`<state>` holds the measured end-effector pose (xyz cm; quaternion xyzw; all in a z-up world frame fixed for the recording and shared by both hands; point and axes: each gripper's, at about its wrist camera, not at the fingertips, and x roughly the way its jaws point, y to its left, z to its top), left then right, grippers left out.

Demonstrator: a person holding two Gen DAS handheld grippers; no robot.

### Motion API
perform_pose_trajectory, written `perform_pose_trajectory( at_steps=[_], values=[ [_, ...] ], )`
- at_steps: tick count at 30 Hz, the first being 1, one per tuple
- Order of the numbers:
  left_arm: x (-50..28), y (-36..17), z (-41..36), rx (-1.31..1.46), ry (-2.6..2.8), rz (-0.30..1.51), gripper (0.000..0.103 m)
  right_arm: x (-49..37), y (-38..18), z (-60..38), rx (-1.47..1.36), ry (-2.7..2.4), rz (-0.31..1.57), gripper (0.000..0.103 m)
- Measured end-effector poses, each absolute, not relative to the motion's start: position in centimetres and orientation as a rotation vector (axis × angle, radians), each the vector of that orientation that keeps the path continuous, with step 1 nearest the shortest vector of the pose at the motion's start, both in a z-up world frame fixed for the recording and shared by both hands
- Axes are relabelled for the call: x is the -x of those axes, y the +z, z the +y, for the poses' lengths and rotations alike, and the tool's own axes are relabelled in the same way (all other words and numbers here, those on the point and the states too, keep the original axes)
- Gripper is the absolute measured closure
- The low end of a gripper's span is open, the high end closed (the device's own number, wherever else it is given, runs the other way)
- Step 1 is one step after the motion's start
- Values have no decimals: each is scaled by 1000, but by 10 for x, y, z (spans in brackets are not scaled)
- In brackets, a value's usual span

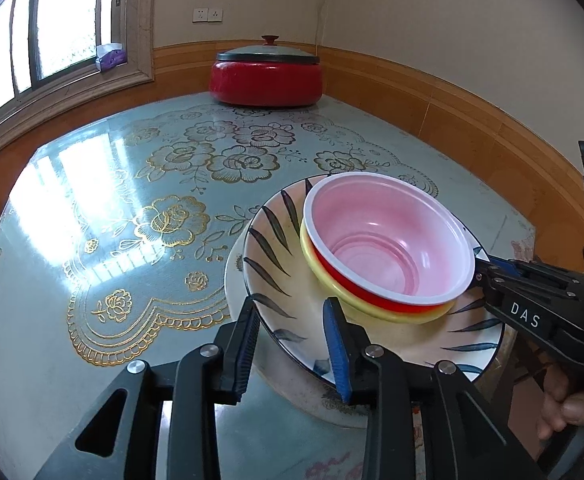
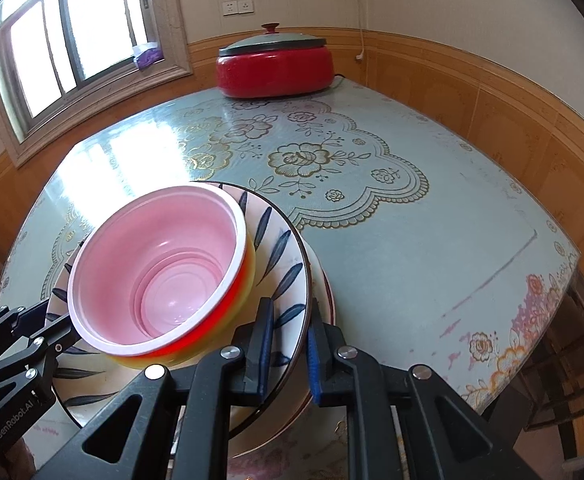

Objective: Organize plates and bowls
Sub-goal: 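Lower the striped bowl with both grippers onto the double-happiness plate stack, then open both grippers and pull them back from the bowl stack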

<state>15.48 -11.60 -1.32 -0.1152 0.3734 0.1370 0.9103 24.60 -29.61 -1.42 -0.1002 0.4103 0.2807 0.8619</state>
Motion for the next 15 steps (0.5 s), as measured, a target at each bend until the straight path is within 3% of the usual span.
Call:
perform_pose_trajectory(
  at_steps=[8, 13, 15],
  values=[
    [-138, -5, -117, 237, 263, 738, 70, -228, -6, -302, 176, 522, 818, 84],
    [-126, -1, -118, 231, 248, 721, 63, -205, 8, -309, 152, 477, 756, 83],
    [-120, 1, -121, 218, 241, 713, 61, -193, 11, -313, 137, 458, 738, 76]
  ],
)
